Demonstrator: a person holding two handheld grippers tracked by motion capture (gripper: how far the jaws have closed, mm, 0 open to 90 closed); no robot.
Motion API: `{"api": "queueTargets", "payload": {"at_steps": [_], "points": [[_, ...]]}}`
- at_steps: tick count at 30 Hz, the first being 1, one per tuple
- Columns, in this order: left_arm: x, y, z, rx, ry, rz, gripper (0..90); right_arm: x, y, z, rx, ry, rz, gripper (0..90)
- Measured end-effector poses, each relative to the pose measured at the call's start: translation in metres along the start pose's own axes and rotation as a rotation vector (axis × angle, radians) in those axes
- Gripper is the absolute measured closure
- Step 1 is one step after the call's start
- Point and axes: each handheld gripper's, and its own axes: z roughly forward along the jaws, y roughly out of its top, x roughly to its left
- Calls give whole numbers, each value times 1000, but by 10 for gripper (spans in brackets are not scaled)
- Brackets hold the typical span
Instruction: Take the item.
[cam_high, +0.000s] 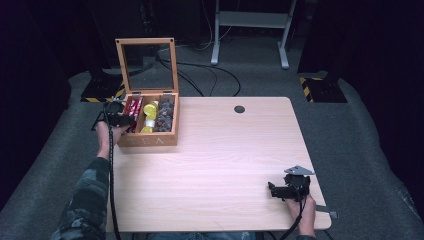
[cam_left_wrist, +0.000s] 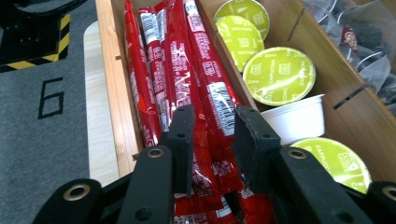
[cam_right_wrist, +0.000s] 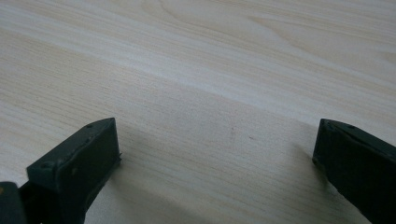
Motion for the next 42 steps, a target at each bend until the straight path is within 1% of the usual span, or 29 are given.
{"api": "queueTargets", "payload": {"at_steps": [3, 7, 9, 11, 14, 19, 20, 23, 24, 25, 27, 30, 32, 33, 34, 39, 41, 42], "points": [[1, -1, -1, 1, 13, -11, 702, 0, 0, 0, 1, 1, -3, 0], [3, -2, -1, 2, 17, -23, 715, 0, 0, 0, 1, 0, -4, 0], [2, -1, 0, 2, 22, -21, 711, 0, 0, 0, 1, 0, -1, 0], [2, -1, 0, 6, 43, -11, 710, 0, 0, 0, 1, 0, -3, 0], [2, 0, -1, 3, 54, -6, 707, 0, 0, 0, 0, 0, -1, 0], [3, -1, 0, 4, 58, -9, 705, 0, 0, 0, 2, 0, -4, 0], [3, -1, 0, 11, 58, -6, 706, 0, 0, 0, 0, 0, -3, 0], [4, 0, 0, 3, 71, -2, 707, 0, 0, 0, 0, 0, -1, 0], [4, 0, -1, -6, 73, -11, 706, 0, 0, 0, 1, 0, -2, 0], [4, 0, -1, -6, 74, -9, 705, 0, 0, 0, 1, 0, -3, 0], [4, -1, 0, 15, 75, 4, 704, 0, 0, 0, 1, 0, -2, 0], [6, -2, 2, 19, 67, -12, 705, 0, 0, 0, 2, 0, -3, 0], [6, -3, 4, 27, 66, -11, 705, 0, 0, 0, 1, 0, -3, 0], [5, -3, 4, 39, 66, -11, 704, 0, 0, 0, 1, 0, -1, 0], [5, -3, 6, 38, 67, -6, 705, 0, 0, 0, 1, 1, -4, 0], [6, -4, 8, 46, 80, -11, 749, 0, 0, 0, 2, 0, -4, 0], [6, -4, 7, 52, 83, -8, 765, 0, 0, 0, 1, 0, -3, 0], [5, -3, 7, 51, 90, 1, 775, 0, 0, 0, 0, 0, -3, 0]]}}
